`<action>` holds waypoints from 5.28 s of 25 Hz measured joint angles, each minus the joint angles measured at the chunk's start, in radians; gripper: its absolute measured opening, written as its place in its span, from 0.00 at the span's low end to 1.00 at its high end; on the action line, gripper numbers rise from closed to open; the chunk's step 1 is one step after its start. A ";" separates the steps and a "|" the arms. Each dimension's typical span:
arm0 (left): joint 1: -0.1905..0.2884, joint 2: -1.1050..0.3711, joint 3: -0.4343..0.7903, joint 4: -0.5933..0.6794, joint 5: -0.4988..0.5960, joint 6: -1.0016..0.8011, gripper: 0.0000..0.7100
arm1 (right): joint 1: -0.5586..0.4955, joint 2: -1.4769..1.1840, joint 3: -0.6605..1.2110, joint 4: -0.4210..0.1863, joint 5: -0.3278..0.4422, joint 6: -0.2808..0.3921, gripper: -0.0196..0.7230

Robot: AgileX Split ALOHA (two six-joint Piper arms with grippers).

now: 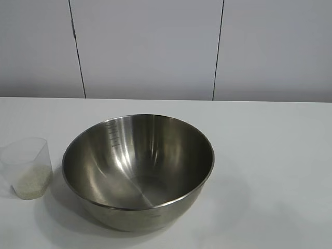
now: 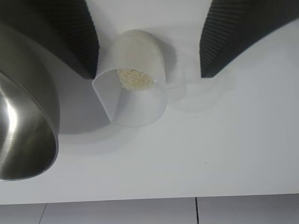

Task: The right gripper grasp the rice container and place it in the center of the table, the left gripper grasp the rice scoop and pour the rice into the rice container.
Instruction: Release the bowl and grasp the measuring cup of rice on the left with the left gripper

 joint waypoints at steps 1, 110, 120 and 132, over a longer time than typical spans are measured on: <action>0.000 0.062 -0.003 -0.022 -0.019 0.007 0.64 | 0.000 0.000 0.000 0.000 0.000 0.000 0.59; 0.262 0.434 -0.341 0.331 -0.043 -0.036 0.53 | 0.000 0.000 0.000 0.001 0.000 0.001 0.59; 0.262 0.434 -0.341 0.438 -0.043 -0.036 0.53 | 0.000 0.000 0.000 0.001 0.000 0.001 0.59; 0.262 0.434 -0.381 0.485 -0.042 -0.038 0.52 | 0.000 0.000 0.000 0.001 -0.001 0.001 0.59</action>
